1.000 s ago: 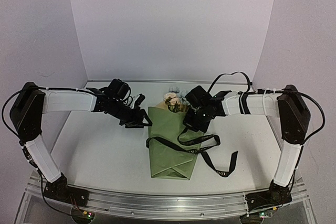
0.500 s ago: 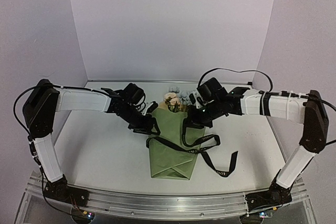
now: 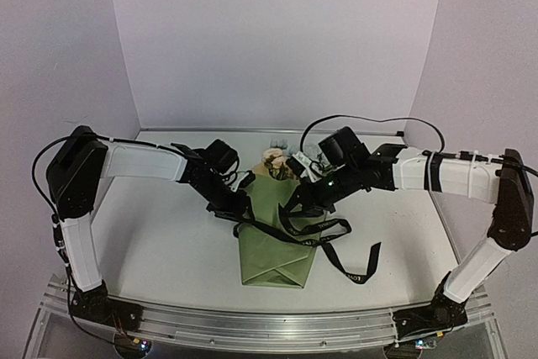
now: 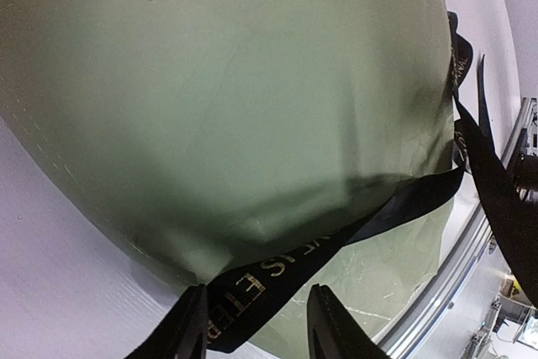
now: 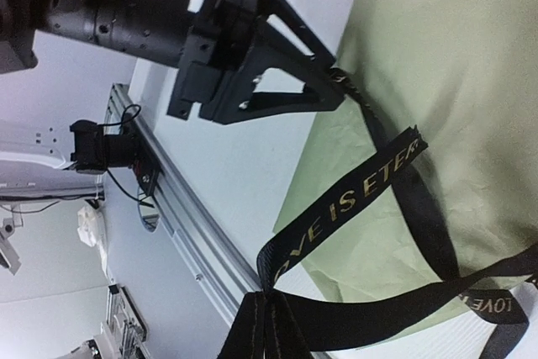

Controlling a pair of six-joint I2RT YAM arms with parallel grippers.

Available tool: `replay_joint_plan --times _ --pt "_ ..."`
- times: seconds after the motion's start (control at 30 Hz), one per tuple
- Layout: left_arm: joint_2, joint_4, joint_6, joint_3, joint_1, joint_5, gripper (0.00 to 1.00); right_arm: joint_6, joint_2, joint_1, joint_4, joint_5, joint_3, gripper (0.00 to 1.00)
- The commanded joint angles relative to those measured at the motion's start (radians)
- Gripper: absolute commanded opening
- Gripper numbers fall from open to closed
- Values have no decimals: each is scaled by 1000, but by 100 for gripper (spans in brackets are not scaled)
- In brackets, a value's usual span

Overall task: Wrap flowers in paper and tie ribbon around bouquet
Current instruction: Cross the ribbon over the folded bouquet.

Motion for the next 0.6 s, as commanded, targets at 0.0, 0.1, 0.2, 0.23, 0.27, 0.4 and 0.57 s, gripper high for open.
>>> replay_joint_plan --times 0.0,0.1,0.2,0.23,0.27,0.4,0.57 --pt "12 -19 21 54 -12 -20 37 -40 9 32 38 -106 26 0" --pt "14 -23 21 58 -13 -25 27 -45 43 47 36 -144 50 0" --pt "13 -22 19 60 -13 -28 16 -47 81 61 33 -180 71 0" --pt "12 -21 18 61 -13 -29 13 -50 92 66 30 -188 79 0" --pt "12 -19 17 61 -13 -30 10 -55 102 72 27 -191 85 0" --pt "11 -24 15 64 -13 -35 8 -73 136 93 6 -192 102 0" --pt "-22 -27 11 48 -12 -80 31 -81 153 102 -1 -190 101 0"
